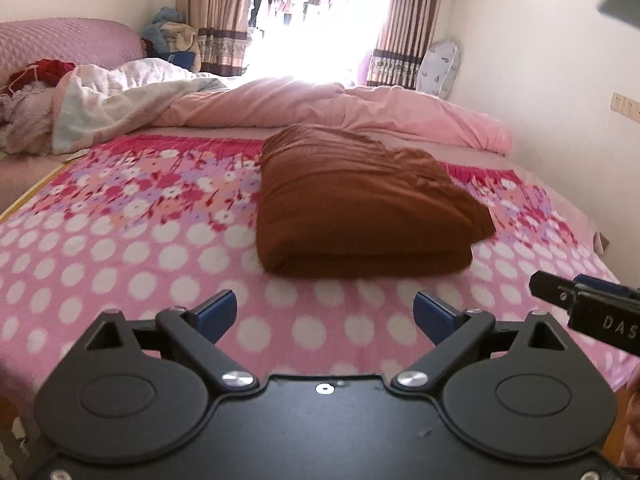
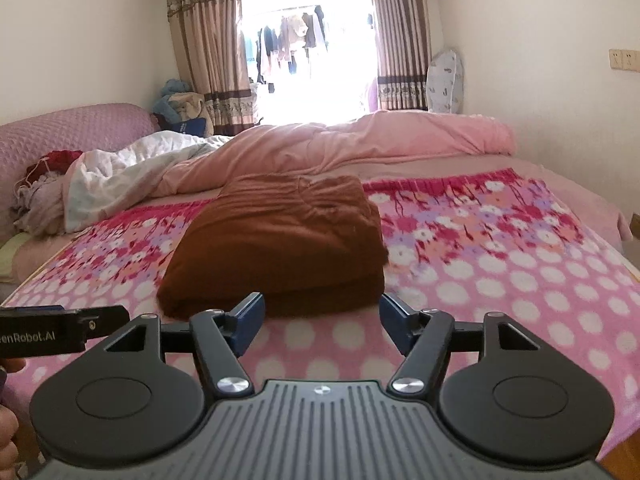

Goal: Fold large clothes

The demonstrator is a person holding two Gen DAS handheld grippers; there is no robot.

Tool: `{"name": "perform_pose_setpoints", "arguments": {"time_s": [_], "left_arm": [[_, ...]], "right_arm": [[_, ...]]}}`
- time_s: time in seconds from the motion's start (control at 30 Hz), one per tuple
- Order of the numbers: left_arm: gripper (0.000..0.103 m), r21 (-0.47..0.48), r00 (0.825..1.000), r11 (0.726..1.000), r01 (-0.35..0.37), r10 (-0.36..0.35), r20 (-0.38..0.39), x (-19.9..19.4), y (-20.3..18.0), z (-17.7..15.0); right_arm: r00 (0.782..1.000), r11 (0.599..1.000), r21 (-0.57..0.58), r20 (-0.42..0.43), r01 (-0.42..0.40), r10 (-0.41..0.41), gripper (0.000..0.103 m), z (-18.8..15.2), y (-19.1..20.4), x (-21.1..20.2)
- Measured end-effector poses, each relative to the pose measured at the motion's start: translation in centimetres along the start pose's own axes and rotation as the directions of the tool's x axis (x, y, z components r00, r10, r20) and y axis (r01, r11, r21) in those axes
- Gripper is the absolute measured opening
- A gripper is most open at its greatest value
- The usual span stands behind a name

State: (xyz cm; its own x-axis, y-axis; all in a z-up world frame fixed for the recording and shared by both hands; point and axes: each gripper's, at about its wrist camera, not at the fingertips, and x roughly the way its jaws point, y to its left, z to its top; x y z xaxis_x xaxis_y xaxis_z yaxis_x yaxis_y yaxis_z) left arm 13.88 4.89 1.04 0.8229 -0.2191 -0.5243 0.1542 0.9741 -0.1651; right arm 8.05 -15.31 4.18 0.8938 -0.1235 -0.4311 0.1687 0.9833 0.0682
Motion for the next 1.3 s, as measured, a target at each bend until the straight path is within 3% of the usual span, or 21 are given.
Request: {"name": "perform_pose_setpoints", "arguments": {"time_s": [0.33, 1.3], "left_arm": [[0.098, 0.004, 1.000, 1.000, -0.018, 0.018, 0.014, -3.9, -0.2, -3.0], [0.099, -0.003, 0.999, 0.999, -0.046, 0.046, 0.014, -4.6, -0.7, -3.3]], "right_arm": [[1.000, 1.000, 0.006, 0.003, 0.008, -0.008, 0.079, -2.6, 0.4, -4.4], [1.000, 1.000, -0.011, -0.011, 0.000, 0.000, 0.079, -3.6, 0.8, -5.0]]}}
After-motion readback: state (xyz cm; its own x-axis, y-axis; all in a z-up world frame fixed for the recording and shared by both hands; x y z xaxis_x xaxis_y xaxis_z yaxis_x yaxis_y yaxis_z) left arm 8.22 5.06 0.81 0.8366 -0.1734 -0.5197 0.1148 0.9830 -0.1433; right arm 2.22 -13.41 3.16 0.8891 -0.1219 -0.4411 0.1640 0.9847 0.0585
